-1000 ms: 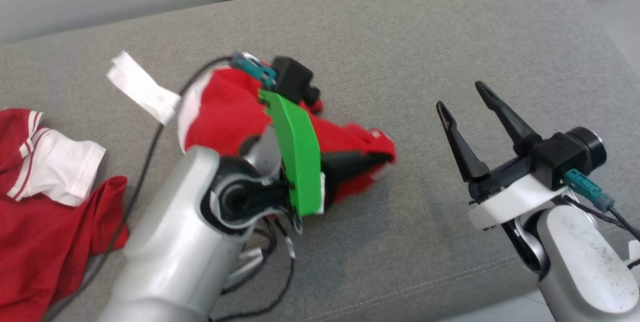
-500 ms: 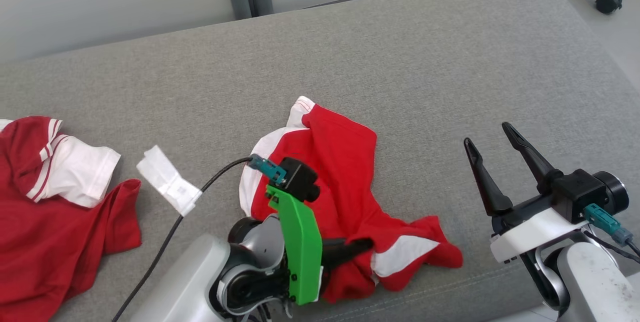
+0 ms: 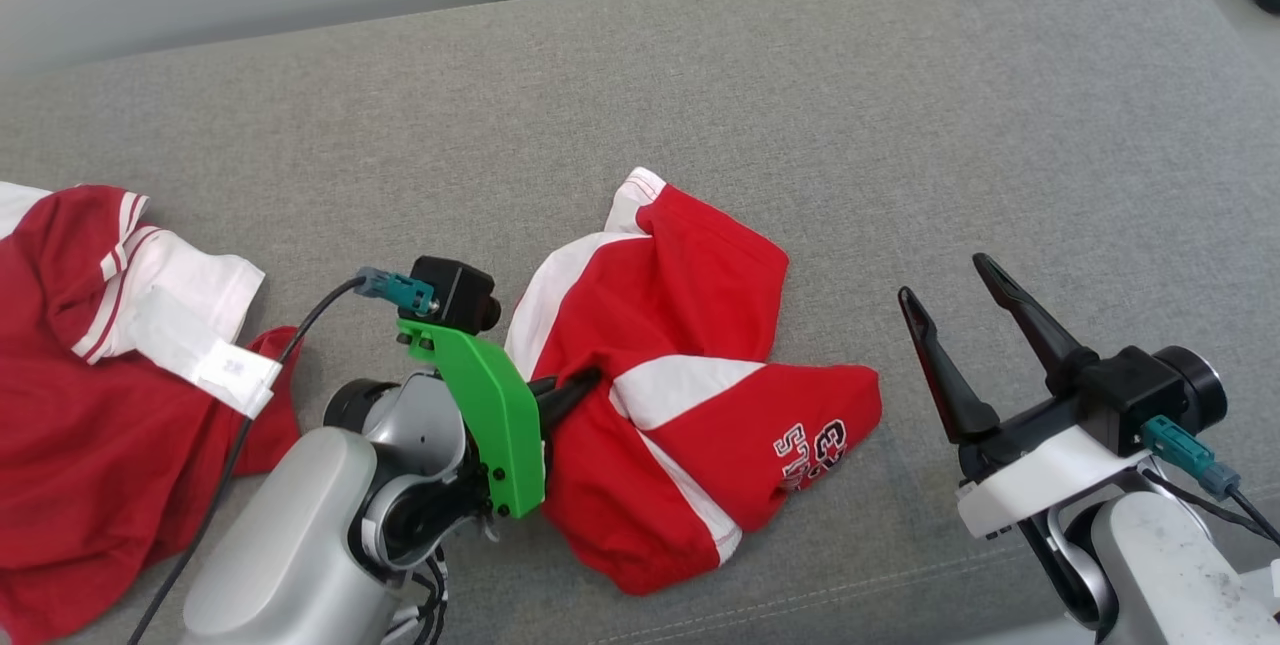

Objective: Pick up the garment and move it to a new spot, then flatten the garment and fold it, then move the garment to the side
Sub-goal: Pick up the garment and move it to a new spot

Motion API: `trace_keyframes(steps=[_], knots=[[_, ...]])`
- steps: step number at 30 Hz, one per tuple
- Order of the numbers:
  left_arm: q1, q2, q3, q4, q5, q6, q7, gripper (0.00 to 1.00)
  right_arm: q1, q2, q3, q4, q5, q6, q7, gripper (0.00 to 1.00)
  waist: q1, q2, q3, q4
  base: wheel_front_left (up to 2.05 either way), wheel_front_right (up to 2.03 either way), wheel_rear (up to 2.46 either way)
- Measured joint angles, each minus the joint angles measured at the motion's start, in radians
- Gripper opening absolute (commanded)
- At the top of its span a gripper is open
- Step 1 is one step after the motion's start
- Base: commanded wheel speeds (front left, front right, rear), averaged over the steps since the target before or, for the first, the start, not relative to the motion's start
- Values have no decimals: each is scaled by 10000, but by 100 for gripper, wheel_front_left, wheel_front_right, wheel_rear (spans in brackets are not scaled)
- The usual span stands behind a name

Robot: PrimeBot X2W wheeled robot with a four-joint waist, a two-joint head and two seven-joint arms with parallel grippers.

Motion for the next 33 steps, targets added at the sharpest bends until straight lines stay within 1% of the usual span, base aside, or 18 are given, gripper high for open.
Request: trace_keyframes(steps=[2, 3, 4, 5, 7, 9, 10, 12, 15, 16, 17, 18, 19, 23, 26, 29, 32, 33], knots=[[-190, -17, 27, 174, 107, 17, -203, 9, -1, 46, 77, 23, 0, 2, 0, 100, 0, 0, 60, -46, 0, 0, 0], [-308, -10, 17, 249, 328, 17, -334, 7, -2, 58, 96, 52, 0, 13, 2, 100, 0, 0, 85, -77, 0, 0, 0], [-448, 31, 6, 337, 577, 15, -458, 2, -2, 63, 111, 71, 0, 23, 2, 100, 0, 0, 108, -112, 0, 0, 0], [-623, 127, -31, 443, 800, 0, -550, 0, -2, 71, 115, 84, 0, 42, 0, 100, 0, 0, 133, -149, 0, 0, 0], [-934, 303, -40, 610, 1164, -75, -738, 0, -2, 73, 121, 113, 0, 75, 0, 100, 0, 0, 183, -224, 0, 0, 0], [-1132, 360, -69, 765, 1189, -169, -899, 0, -3, 96, 119, 153, 0, 75, 0, 100, 0, 0, 233, -300, 0, 0, 0], [-1209, 359, -117, 840, 1246, -178, -943, 0, -3, 102, 111, 174, 0, 75, 2, 100, 0, 0, 258, -335, 0, 0, 0], [-1376, 370, -370, 986, 1417, -337, -997, 0, -1, 104, 52, 221, 0, 75, 0, 100, 0, 0, 305, -384, 0, 0, 0], [-1410, 255, -616, 1227, 1409, -439, -1024, 1, -1, 115, 25, 270, 0, 75, 2, 100, 0, 0, 346, -422, 0, 0, 0], [-1406, 192, -690, 1321, 1394, -456, -1028, 26, -1, 130, 19, 274, 0, 75, 2, 100, 0, 0, 355, -427, 0, 0, 0], [-1397, 123, -736, 1430, 1350, -458, -1118, 26, -1, 146, 17, 282, 0, 75, 2, 100, 0, 0, 364, -428, 0, 0, 0], [-1385, 75, -752, 1517, 1335, -464, -1248, 55, 0, 155, 12, 295, 2, 75, 2, 100, 0, 0, 373, -428, 0, 0, 0], [-1379, 46, -738, 1609, 1335, -464, -1386, 100, 0, 161, 6, 307, 2, 75, 2, 100, 0, 0, 381, -424, 0, 0, 0], [-1359, 86, -495, 1937, 1559, -449, -2029, 100, 1, 217, 4, 322, 2, 77, 0, 100, 0, 0, 402, -386, 0, 0, 0], [-1345, 140, 36, 1935, 1925, -119, -2938, 100, 7, 240, -84, 357, 0, 75, 2, 100, 0, 0, 355, -341, 0, 0, 0], [-1104, 107, 548, 1662, 2010, 247, -3894, 100, 29, 238, -355, 351, 0, 59, 2, 100, 0, 0, 187, -287, 0, 0, 0], [-408, -29, 805, 1406, 2073, 596, -4560, 100, 200, 196, -610, 307, 0, -109, 2, 100, 0, 0, -40, -217, 0, 0, 0], [-118, -102, 836, 1365, 2073, 694, -4736, 100, 281, 176, -694, 307, 0, -119, 2, 100, 0, 0, -119, -187, 0, 0, 0]])
